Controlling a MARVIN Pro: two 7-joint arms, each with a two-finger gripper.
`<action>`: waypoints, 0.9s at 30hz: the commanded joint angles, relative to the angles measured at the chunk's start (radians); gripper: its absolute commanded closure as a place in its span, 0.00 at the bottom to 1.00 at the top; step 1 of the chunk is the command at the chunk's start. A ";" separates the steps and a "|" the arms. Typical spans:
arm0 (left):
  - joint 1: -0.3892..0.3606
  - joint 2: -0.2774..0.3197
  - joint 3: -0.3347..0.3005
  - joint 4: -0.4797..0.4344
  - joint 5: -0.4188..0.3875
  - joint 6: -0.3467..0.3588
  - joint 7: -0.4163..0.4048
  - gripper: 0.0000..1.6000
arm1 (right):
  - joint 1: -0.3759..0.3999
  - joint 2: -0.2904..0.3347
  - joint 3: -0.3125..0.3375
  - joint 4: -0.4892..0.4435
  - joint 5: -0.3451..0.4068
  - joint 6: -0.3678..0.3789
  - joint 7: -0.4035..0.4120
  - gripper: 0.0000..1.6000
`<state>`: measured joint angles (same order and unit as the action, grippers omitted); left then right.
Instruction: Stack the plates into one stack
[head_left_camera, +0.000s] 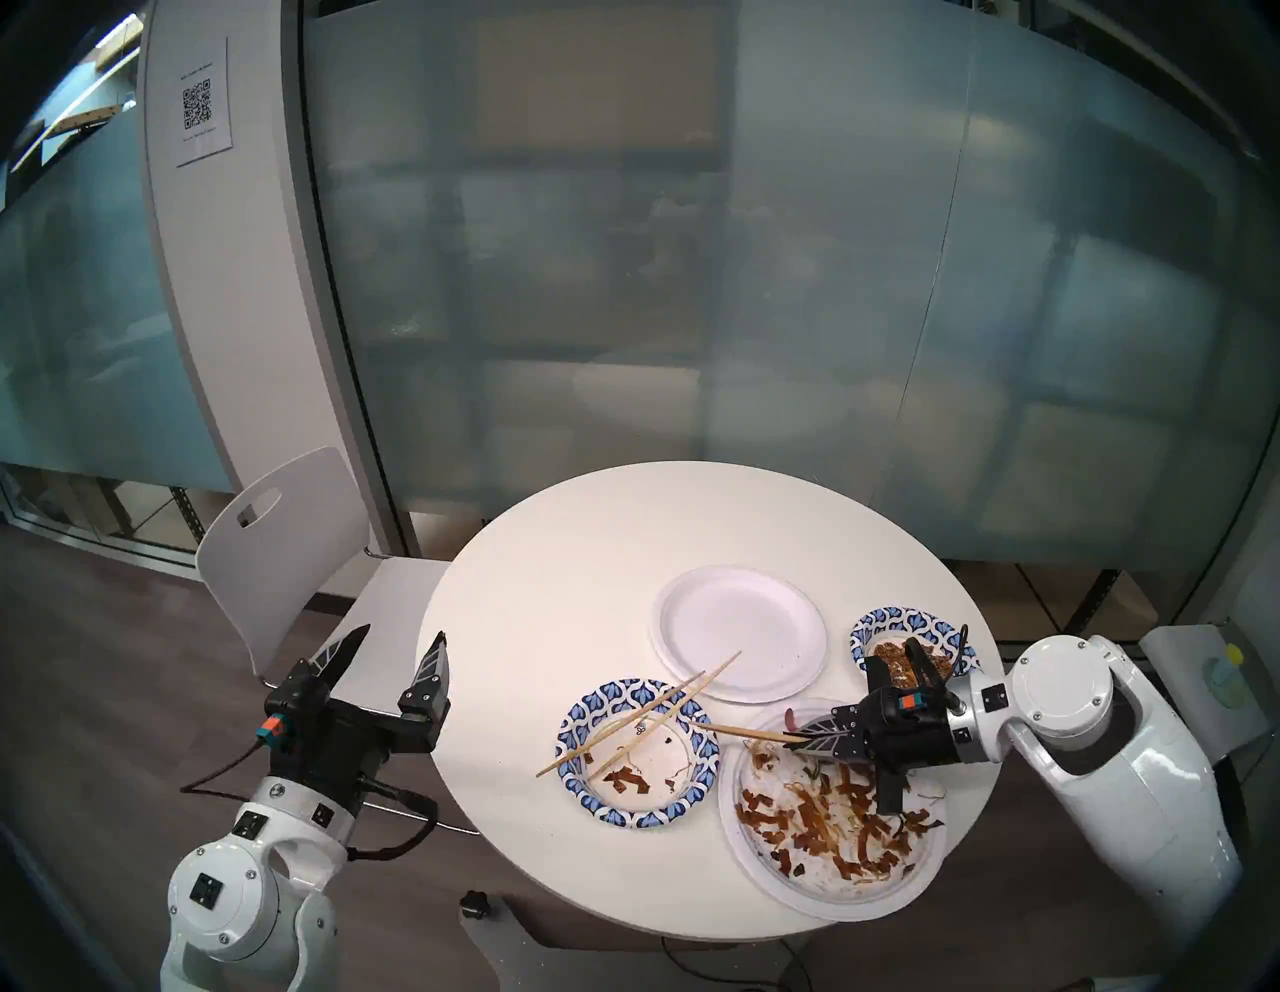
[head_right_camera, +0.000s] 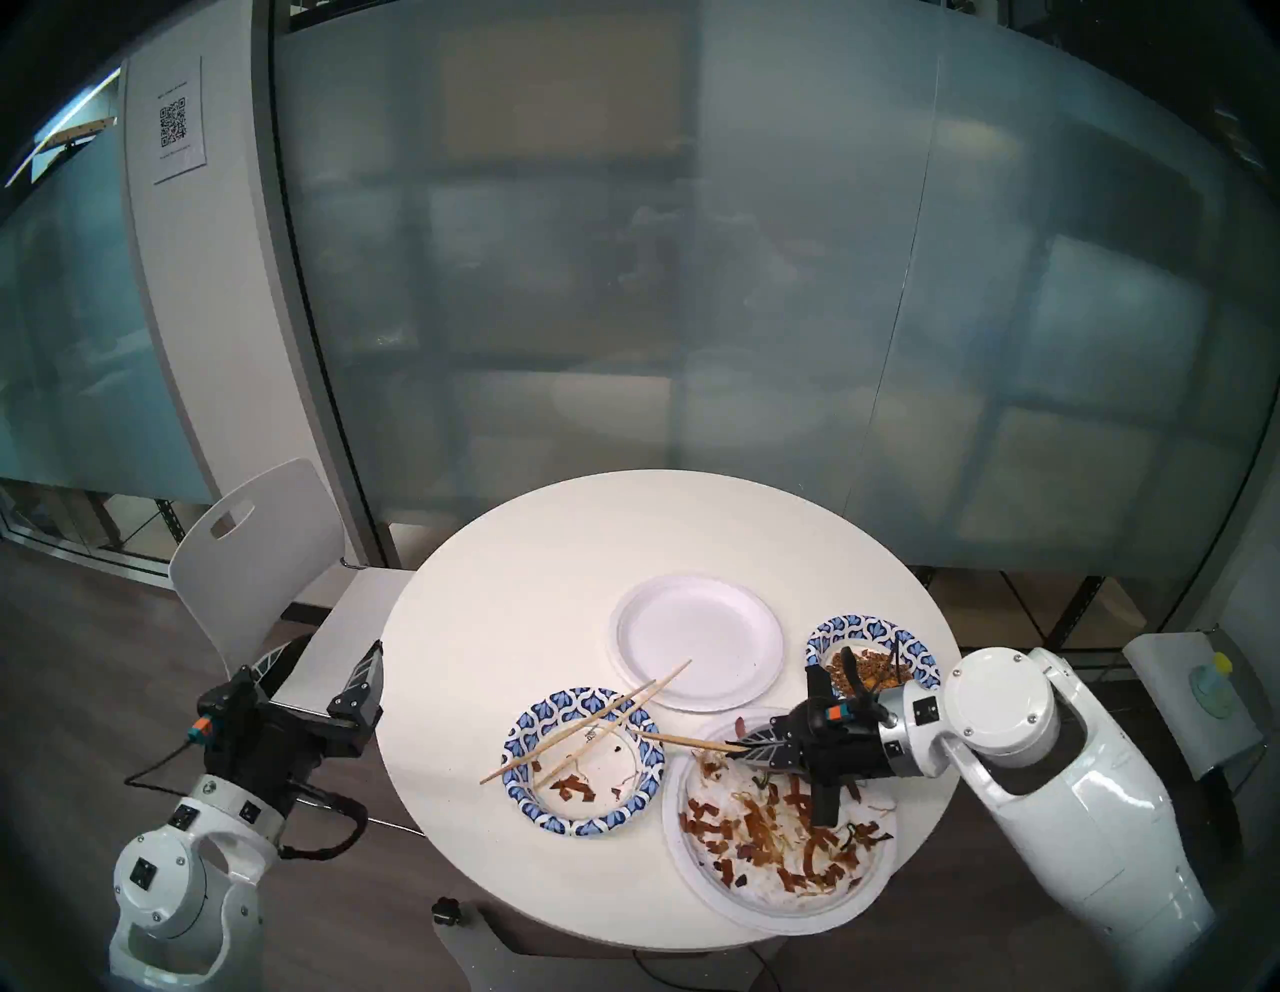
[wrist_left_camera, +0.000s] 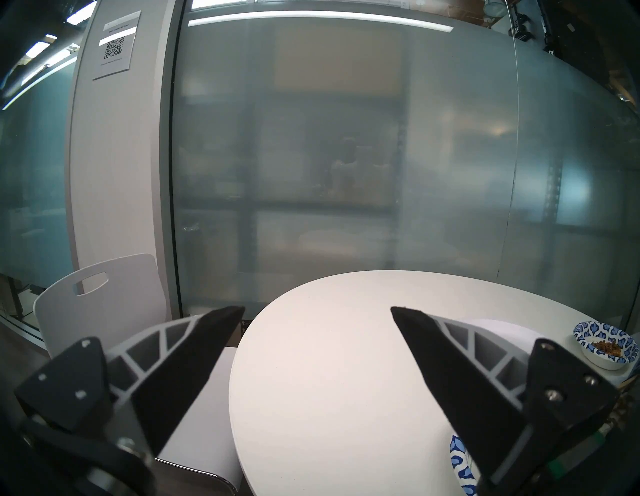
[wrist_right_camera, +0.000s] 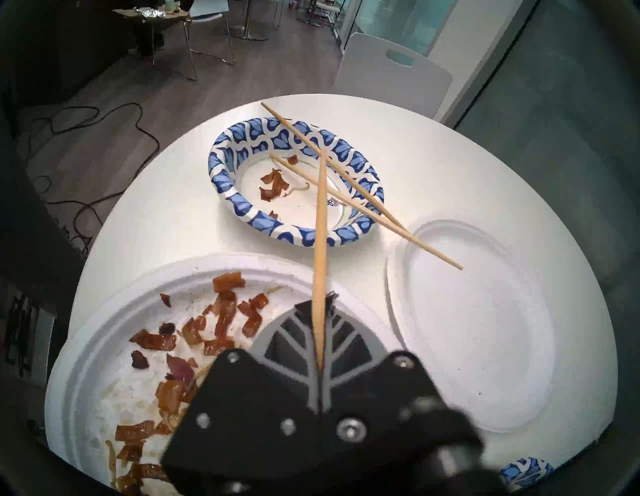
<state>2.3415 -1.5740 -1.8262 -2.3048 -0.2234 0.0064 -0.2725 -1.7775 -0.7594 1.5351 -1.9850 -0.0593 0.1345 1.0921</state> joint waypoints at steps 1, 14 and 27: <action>-0.001 0.002 0.001 -0.019 0.001 -0.003 -0.002 0.00 | 0.118 -0.021 -0.066 0.027 -0.049 -0.008 0.015 1.00; -0.001 0.002 0.001 -0.018 0.001 -0.003 -0.002 0.00 | 0.247 -0.120 -0.155 0.110 -0.146 -0.024 0.081 1.00; -0.001 0.002 0.001 -0.018 0.001 -0.003 -0.002 0.00 | 0.366 -0.224 -0.225 0.198 -0.242 -0.046 0.164 1.00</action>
<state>2.3414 -1.5739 -1.8262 -2.3041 -0.2237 0.0063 -0.2725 -1.5120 -0.9052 1.3350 -1.8107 -0.2693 0.0997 1.2254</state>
